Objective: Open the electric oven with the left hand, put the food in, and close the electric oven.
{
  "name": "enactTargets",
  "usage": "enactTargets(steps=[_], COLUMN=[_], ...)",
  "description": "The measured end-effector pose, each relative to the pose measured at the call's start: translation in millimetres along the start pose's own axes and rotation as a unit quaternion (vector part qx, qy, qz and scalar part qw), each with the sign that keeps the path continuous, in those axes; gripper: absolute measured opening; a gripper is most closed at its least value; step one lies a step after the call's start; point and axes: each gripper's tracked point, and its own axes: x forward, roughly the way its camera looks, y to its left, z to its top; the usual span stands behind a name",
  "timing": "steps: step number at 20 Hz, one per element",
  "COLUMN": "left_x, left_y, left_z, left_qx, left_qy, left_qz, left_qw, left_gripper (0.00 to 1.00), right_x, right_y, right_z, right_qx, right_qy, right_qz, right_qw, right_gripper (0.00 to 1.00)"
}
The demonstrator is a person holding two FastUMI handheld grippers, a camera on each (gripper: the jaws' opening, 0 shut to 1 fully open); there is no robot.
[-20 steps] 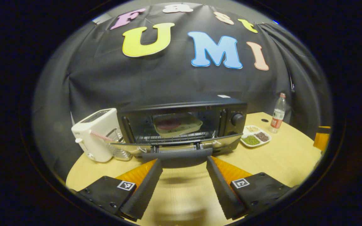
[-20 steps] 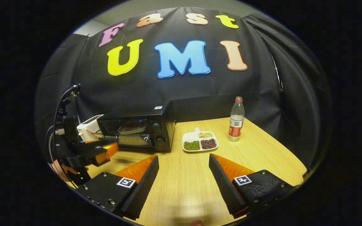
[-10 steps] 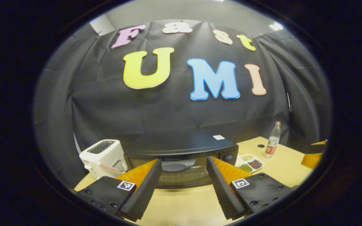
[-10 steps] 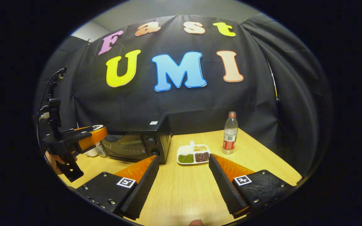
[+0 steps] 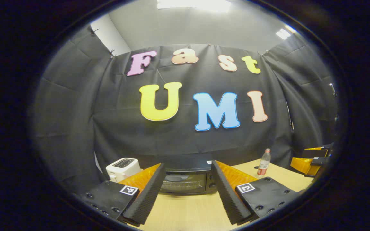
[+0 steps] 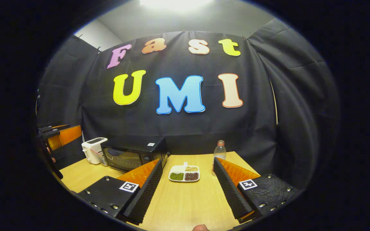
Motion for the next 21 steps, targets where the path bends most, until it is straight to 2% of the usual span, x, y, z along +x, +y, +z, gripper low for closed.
enactTargets(steps=[4,8,12,15,19,20,21], left_x=[-41,-69,-84,-94,-101,-102,-101], left_y=[-6,-6,-4,-2,8,8,9], left_z=[13,18,23,26,27,27,28], left_qx=[0.030,0.019,0.028,0.018,0.011,0.010,0.009], left_qy=[-0.009,-0.012,-0.015,-0.021,-0.023,-0.024,-0.025], left_qz=[0.003,0.002,-0.001,-0.002,0.000,0.000,-0.001], left_qw=[1.000,1.000,0.999,1.000,1.000,1.000,1.000], left_gripper=[1.00,1.00,0.95,1.00,0.95,1.00,1.00], right_x=[-27,-42,-55,-59,-65,-66,-65], right_y=[-2,3,7,8,19,21,23], right_z=[7,11,23,25,30,31,31], right_qx=[0.000,0.010,0.029,0.025,0.024,0.020,0.018], right_qy=[-0.020,-0.030,-0.044,-0.043,-0.048,-0.050,-0.050], right_qz=[0.000,-0.002,0.001,-0.005,-0.001,-0.002,-0.002], right_qw=[1.000,0.999,0.999,0.999,0.999,0.999,0.999], right_gripper=[0.98,0.97,0.98,0.98,0.98,0.98,0.98])
